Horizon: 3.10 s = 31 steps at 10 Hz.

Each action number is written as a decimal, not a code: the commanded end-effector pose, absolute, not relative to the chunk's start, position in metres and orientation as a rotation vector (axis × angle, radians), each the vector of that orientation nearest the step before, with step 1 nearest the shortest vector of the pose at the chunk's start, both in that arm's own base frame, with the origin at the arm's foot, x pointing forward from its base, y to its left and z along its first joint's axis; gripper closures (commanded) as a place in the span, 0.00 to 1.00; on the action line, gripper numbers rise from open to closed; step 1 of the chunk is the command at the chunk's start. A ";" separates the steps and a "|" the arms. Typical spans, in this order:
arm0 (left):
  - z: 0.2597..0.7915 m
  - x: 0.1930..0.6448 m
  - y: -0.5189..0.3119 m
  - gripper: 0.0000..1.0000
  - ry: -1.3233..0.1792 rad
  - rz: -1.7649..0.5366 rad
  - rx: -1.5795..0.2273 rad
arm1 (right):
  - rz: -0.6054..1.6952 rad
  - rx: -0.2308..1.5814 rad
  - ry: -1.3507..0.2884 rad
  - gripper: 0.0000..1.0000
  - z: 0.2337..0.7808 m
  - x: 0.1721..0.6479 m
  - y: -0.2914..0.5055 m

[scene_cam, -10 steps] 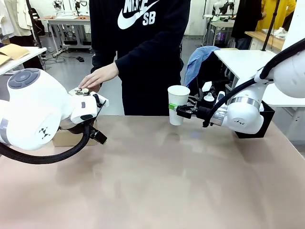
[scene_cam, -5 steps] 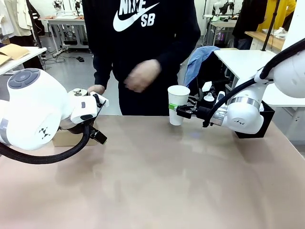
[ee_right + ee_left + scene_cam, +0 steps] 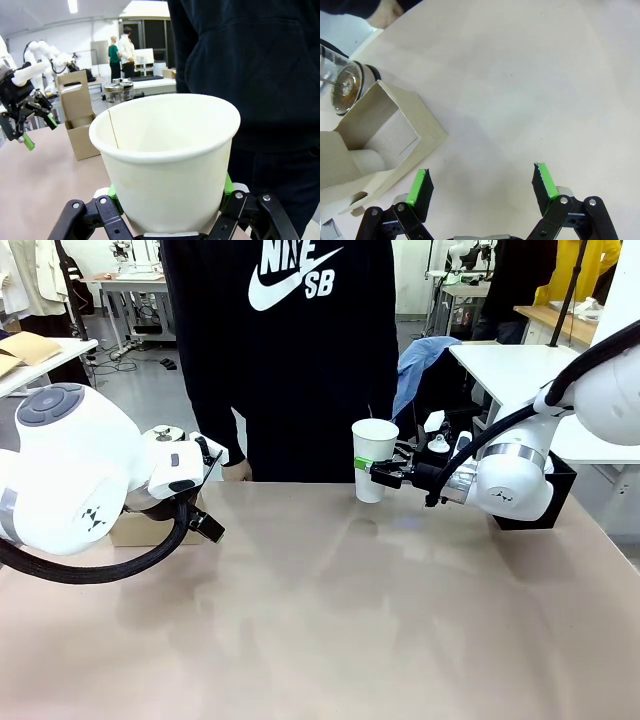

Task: Pour a drink into a cup and package it in a carrier.
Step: When a person places the Paper Cup Lid on the 600 ml Paper Cup , lift the 600 ml Paper Cup.

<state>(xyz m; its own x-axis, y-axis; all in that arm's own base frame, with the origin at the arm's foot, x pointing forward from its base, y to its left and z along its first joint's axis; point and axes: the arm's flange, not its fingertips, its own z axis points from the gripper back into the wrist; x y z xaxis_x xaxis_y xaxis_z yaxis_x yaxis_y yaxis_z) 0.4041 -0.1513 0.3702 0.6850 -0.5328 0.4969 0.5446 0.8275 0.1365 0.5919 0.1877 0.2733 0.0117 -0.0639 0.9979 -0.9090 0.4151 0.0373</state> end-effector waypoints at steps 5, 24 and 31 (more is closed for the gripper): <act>0.370 0.404 -0.152 0.00 -0.550 -0.605 -0.024 | 0.829 0.940 -1.426 0.19 0.276 0.593 0.190; 0.370 0.404 -0.152 0.00 -0.550 -0.605 -0.024 | 0.829 0.940 -1.426 0.19 0.276 0.593 0.190; 0.370 0.404 -0.152 0.00 -0.550 -0.605 -0.024 | 0.829 0.940 -1.426 0.19 0.276 0.593 0.190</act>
<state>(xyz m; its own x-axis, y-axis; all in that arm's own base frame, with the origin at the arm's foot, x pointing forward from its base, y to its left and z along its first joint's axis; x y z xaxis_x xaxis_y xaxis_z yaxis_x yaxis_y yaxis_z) 0.4041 -0.1513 0.3702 0.6850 -0.5328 0.4969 0.5446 0.8275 0.1365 0.5920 0.1862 0.2710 0.0146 -0.0622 0.9980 -0.9078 0.4176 0.0393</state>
